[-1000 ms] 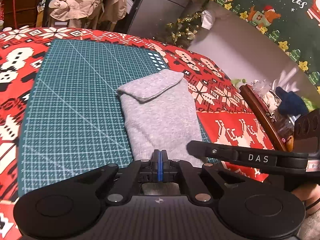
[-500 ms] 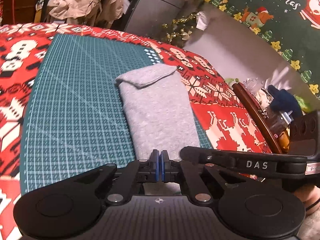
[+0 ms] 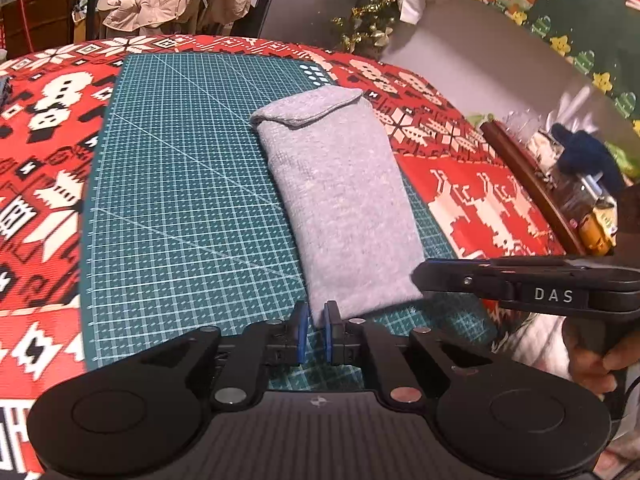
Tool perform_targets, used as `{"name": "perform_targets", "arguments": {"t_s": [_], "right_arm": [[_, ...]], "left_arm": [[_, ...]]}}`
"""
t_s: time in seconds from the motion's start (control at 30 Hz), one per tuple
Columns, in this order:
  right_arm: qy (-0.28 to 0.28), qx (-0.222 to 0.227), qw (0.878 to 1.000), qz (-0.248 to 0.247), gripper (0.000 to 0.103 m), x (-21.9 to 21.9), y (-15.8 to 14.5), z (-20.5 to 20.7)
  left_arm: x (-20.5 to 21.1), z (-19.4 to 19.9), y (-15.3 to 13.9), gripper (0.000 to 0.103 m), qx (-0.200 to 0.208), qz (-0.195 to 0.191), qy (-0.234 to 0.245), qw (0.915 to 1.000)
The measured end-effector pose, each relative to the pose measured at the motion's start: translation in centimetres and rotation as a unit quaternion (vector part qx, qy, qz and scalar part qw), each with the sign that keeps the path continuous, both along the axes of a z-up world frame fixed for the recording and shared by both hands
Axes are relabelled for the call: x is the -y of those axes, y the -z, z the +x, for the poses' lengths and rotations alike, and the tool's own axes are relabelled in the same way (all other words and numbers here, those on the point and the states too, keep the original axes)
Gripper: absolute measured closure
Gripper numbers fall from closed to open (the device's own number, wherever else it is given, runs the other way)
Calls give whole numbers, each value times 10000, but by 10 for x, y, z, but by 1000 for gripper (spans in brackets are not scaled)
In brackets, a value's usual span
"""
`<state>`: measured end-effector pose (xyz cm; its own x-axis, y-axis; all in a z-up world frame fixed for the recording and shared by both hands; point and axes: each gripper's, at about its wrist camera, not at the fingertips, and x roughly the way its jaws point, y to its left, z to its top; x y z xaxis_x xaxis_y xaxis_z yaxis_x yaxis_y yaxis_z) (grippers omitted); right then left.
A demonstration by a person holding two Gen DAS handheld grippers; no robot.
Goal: Fold clothes
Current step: 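Open both grippers and raise them off the grey bundle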
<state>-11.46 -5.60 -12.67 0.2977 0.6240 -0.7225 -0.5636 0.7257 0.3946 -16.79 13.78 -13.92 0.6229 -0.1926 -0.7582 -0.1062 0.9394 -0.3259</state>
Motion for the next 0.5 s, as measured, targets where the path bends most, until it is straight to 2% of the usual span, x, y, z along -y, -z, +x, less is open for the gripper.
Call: {"name": "perform_targets", "arguments": {"t_s": [0.07, 0.13, 0.17, 0.23, 0.3, 0.4, 0.47, 0.5], "right_arm": [[-51, 66, 9998, -163, 77, -1, -5, -4], [-91, 146, 9993, -335, 74, -1, -11, -8], [-103, 155, 9991, -384, 73, -1, -13, -9], [-92, 137, 9989, -444, 69, 1, -18, -10], [-83, 121, 9987, -480, 63, 2, -23, -10], [-102, 186, 9981, -574, 46, 3, -30, -11], [-129, 277, 9975, -630, 31, 4, -35, -11], [-151, 328, 9973, -635, 28, 5, -38, -11]], "left_arm": [[-1, -5, -3, 96, -1, -9, 21, 10000], [-2, -8, -7, 93, -9, -29, 6, 10000], [-2, -10, -8, 90, -19, -41, -15, 10000], [-3, -13, -13, 76, -12, -21, -54, 10000], [-1, -14, -20, 70, 20, 91, -92, 9999], [3, -13, -31, 61, 40, 527, -228, 9983], [6, -13, -37, 60, 65, 812, -280, 9963], [7, -13, -41, 55, 98, 917, -304, 9953]]}}
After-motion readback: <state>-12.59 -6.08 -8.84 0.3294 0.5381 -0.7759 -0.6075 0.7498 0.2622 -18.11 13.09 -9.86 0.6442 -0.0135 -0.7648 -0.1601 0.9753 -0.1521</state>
